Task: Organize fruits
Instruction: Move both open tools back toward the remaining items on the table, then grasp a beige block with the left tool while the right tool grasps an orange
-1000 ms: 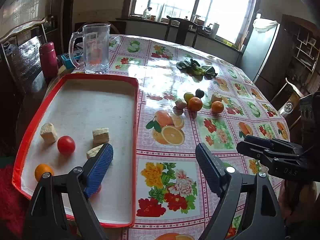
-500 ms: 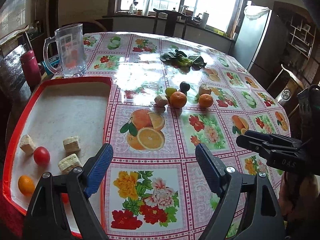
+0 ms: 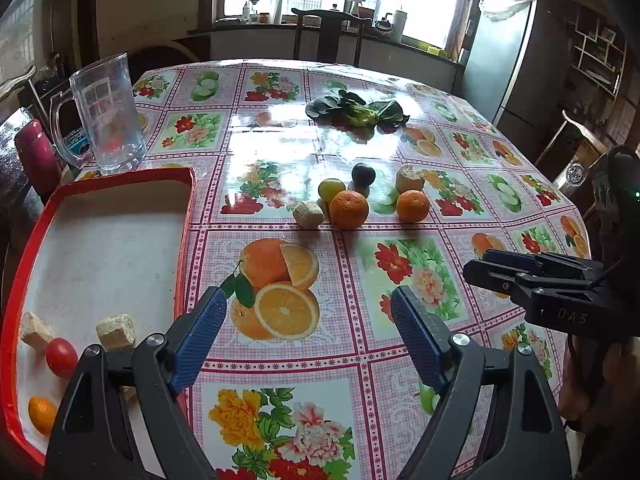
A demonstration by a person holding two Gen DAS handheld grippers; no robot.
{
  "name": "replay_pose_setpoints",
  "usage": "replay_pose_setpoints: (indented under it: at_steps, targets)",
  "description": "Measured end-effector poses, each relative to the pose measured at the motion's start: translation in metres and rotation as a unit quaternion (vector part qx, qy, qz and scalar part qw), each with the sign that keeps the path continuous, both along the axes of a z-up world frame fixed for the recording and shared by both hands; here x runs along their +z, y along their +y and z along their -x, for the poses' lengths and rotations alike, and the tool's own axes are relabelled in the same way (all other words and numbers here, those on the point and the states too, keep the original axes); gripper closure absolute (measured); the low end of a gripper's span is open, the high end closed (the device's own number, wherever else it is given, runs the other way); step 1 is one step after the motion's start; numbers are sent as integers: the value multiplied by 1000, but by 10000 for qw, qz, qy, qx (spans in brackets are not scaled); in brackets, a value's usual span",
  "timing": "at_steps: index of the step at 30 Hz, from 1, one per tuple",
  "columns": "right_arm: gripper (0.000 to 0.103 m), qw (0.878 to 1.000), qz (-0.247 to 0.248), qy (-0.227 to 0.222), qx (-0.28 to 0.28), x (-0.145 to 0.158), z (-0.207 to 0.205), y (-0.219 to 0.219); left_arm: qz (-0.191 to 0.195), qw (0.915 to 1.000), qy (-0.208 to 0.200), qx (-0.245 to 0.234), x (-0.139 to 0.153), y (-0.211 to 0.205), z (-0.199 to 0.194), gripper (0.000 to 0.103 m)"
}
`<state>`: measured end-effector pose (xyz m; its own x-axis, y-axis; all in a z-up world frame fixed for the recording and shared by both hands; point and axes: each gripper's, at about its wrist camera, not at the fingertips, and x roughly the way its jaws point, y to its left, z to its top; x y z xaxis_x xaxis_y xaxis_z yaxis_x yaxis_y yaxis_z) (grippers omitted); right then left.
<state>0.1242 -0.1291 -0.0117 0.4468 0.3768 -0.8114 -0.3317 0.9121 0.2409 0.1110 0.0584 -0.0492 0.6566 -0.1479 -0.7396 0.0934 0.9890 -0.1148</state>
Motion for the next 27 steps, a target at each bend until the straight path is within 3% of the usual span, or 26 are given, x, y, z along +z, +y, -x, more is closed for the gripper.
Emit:
replay_pose_setpoints:
  at_steps: [22, 27]
  targets:
    - [54, 9997, 187, 147, -61, -31, -73, 16, -101, 9996, 239, -135, -20, -5, -68, 19]
    - [59, 9998, 187, 83, -47, -32, -81, 19, -168, 9989, 424, -143, -34, -6, -87, 36]
